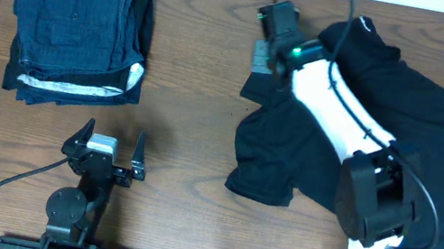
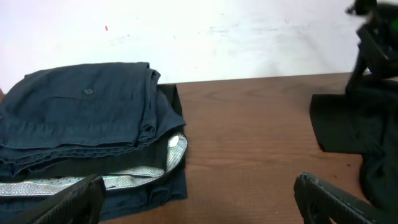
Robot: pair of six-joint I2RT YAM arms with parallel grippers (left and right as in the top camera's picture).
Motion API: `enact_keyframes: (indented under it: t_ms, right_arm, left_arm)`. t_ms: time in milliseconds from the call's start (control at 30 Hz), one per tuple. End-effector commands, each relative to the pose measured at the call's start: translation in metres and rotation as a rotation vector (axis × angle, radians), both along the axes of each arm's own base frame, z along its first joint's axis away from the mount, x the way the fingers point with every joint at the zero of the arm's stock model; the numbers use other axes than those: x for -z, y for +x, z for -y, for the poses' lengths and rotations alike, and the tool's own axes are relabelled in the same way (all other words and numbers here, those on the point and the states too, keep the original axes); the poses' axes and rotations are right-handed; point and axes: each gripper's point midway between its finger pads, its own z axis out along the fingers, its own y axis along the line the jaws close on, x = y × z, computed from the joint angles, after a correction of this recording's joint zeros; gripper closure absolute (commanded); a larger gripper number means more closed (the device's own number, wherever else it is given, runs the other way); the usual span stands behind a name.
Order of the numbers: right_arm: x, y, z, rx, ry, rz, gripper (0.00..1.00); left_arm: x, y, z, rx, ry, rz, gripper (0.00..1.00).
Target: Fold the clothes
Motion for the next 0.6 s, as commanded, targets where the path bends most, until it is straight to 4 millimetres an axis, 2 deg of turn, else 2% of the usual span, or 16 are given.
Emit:
enact_keyframes:
  t_ms: [0,100,333,433,567]
  right_arm:
    - [0.044,-0.008,0.019,0.074,-0.027,-0.096,0.99]
    - [0.071,-0.014,0.022,0.101,-0.004,-0.172,0.99]
    - [0.123,-0.035,-0.005,0.101,0.089,-0.312,0.99]
    - [0.144,-0.049,-0.031,0.061,0.147,-0.368,0.99]
    - [0.176,-0.077,-0.084,-0.047,0.211,-0.426,0.99]
  left_arm:
    - [0.015,-0.001,0.003,0.019,0.017,-0.042,0.02]
    - [0.015,-0.001,0.003,0.019,0.017,-0.042,0.02]
    - [0.015,-0.001,0.003,0.019,0.017,-0.042,0.02]
    - [0.015,-0.001,0.003,0.019,0.017,-0.042,0.02]
    - [0.015,-0.001,0.003,0.019,0.017,-0.042,0.02]
